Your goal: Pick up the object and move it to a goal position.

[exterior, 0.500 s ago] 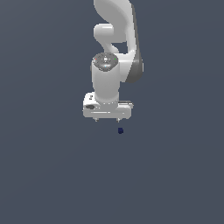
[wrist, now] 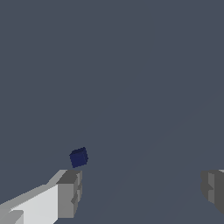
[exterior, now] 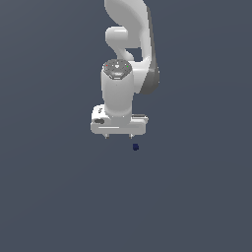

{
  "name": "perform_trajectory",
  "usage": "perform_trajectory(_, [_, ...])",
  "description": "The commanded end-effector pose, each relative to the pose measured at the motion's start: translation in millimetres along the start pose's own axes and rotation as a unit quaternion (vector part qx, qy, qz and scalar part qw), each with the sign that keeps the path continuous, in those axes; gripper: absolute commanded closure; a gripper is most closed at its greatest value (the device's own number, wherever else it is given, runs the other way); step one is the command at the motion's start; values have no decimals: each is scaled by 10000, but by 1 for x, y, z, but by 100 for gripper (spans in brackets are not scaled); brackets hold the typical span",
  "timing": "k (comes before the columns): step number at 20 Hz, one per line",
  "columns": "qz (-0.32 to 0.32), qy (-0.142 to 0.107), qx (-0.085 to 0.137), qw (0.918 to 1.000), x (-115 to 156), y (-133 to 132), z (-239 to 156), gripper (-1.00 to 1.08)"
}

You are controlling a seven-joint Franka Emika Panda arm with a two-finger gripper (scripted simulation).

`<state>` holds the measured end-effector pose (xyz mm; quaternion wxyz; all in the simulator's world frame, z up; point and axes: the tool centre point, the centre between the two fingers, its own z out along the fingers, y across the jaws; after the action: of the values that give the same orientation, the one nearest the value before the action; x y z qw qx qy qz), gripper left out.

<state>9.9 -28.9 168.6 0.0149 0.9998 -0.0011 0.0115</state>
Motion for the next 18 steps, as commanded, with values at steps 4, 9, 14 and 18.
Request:
perform_trajectory(4, [-28,19,-12,10000,1,1,1,-92])
perform_trajectory(9, [-203,6,3,9998,-2,-10,14,-92])
perform_trajectory(14, [-581,-29,44,9983,-12,-33,44,-92])
perform_trajectory(18, [-965,-61,96,9953,-24,-57,72,-92])
